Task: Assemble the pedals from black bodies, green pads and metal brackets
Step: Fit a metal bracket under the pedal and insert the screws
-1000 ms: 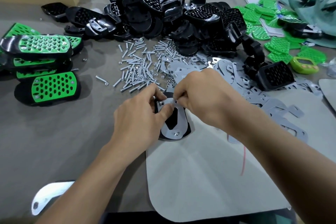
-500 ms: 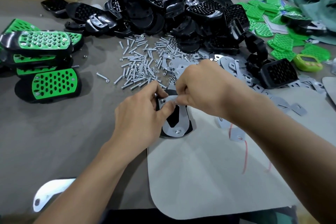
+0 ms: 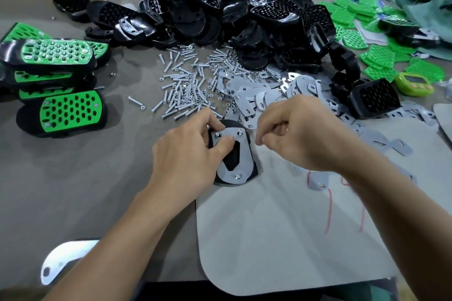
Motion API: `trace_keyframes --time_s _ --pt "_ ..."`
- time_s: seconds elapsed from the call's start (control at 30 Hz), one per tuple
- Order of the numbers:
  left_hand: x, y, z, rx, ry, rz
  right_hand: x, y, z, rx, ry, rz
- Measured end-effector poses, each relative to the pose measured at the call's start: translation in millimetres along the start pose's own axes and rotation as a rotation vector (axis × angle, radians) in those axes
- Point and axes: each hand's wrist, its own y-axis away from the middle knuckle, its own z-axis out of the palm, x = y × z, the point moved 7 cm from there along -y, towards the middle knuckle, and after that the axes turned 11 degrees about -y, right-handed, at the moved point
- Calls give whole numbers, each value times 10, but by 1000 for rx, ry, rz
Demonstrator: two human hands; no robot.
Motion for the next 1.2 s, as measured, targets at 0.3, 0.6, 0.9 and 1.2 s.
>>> trace_keyframes --time_s 0.3,0.6,0.9,1.2 --pt "1 6 -9 4 2 2 57 104 72 57 -110 -4" --pt "-7 1 -4 17 -8 13 31 134 64 87 -139 6" --pt "-6 -1 -3 17 -11 5 93 133 29 94 -174 44" --pt "-11 0 4 -3 -9 -18 -166 -563 73 133 153 33"
